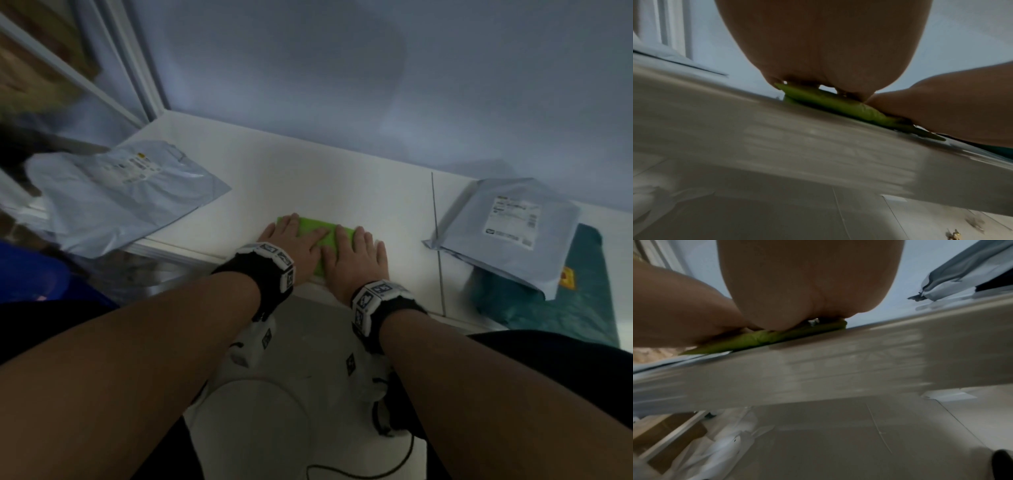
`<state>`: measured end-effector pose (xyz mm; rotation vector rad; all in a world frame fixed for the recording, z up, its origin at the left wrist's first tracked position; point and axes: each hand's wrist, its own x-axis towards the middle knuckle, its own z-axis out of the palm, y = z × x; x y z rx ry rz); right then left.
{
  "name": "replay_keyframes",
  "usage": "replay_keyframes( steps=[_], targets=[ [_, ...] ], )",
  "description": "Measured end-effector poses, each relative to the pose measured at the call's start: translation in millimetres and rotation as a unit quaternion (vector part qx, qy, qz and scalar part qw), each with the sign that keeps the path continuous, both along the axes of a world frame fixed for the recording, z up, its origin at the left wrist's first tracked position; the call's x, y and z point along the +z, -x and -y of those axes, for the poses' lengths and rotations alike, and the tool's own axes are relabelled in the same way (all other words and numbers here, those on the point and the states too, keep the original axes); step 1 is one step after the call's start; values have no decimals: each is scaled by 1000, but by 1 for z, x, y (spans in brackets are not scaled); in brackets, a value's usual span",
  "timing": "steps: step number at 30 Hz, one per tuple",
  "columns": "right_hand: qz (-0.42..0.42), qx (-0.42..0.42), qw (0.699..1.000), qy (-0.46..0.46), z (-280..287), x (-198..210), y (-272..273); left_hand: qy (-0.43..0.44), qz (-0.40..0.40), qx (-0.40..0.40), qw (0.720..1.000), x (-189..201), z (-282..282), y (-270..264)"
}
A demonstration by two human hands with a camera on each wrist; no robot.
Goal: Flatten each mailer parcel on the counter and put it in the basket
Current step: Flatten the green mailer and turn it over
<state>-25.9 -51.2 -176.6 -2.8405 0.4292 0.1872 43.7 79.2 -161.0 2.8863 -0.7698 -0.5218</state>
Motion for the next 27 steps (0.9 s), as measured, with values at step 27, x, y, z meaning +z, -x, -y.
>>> replay_keyframes(
  steps=[27],
  targets=[
    [10, 31, 999, 13, 10, 23, 0, -69, 46, -50, 995, 16, -23, 3]
  ],
)
